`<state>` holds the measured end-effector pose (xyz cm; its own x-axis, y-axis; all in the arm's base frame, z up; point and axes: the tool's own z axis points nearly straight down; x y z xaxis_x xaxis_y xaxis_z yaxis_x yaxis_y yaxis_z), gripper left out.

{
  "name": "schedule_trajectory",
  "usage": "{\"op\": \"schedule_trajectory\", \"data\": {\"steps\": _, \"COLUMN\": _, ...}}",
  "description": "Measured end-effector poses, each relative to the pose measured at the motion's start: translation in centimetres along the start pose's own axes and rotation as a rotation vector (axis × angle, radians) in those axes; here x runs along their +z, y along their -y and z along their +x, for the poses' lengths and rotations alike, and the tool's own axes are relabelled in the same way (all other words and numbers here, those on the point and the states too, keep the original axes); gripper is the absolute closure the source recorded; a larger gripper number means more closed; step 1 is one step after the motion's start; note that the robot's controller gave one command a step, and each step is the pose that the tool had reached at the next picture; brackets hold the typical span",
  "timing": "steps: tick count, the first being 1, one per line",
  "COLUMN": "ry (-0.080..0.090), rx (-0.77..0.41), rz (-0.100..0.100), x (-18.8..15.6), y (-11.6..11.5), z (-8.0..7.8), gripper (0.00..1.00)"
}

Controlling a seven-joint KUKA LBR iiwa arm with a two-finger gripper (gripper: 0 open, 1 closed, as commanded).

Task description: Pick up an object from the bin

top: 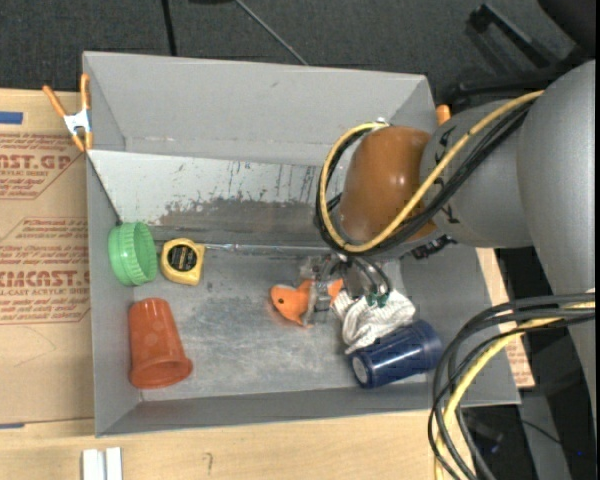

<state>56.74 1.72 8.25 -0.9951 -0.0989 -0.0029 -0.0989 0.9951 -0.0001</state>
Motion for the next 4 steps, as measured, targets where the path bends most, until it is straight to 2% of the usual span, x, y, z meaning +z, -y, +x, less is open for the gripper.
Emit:
{"op": "schedule_trajectory", "data": {"steps": 1, "ry": 0.000, "rx": 0.000, "rz": 0.000, "x": 0.0, "y": 0.0, "z": 0.0, "gripper": 1.00}}
{"op": "schedule_trajectory", "data": {"steps": 2, "ry": 0.000, "rx": 0.013, "rz": -0.001, "x": -11.2, "y": -1.4, "z": 0.3, "gripper": 1.00}}
{"op": "schedule_trajectory", "data": {"steps": 3, "ry": 0.000, "rx": 0.013, "rz": -0.001, "x": -11.2, "y": -1.4, "z": 0.3, "gripper": 1.00}}
{"op": "schedule_trajectory", "data": {"steps": 4, "ry": -0.002, "rx": 0.010, "rz": 0.000, "x": -14.2, "y": -3.1, "z": -0.9, "gripper": 1.00}}
